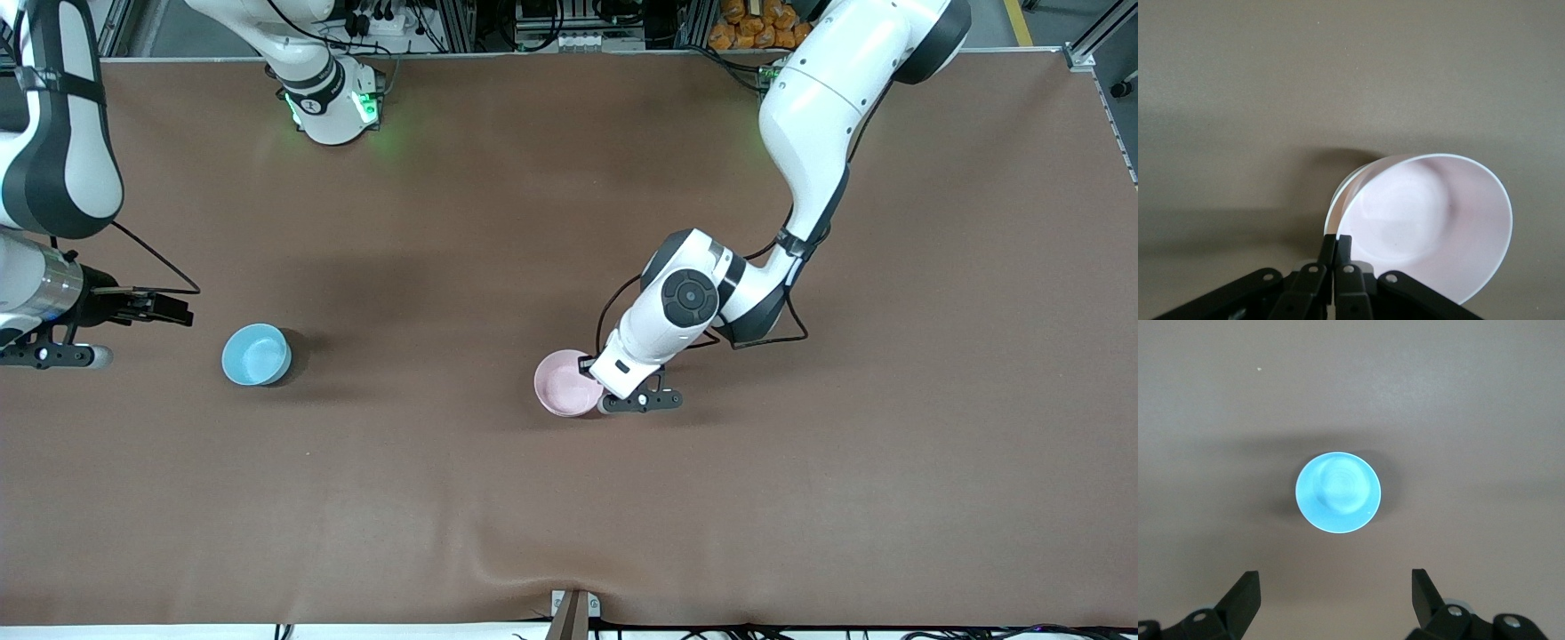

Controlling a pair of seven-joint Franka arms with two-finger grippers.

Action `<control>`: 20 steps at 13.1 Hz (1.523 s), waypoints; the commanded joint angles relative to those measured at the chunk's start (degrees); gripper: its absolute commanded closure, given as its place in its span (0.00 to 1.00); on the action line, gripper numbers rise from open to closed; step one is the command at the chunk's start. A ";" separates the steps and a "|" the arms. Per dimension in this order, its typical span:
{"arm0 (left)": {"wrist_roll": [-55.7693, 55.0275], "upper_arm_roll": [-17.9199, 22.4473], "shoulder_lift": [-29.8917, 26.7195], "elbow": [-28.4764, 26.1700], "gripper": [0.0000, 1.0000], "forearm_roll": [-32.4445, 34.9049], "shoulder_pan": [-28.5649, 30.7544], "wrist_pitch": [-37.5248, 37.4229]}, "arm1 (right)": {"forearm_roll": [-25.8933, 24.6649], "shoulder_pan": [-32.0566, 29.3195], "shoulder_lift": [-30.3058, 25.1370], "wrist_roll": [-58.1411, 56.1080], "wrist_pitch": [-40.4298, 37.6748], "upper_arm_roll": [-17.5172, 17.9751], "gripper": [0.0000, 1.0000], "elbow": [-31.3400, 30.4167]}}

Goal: Stack pink and blue bowls on white bowl
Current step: 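Release the pink bowl while the right gripper reaches the blue bowl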

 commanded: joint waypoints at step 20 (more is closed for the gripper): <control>-0.30 0.70 -16.27 1.18 0.00 8.61 8.34 -23.29 | 5.79 -5.12 22.03 -18.57 17.52 0.38 0.17 -0.52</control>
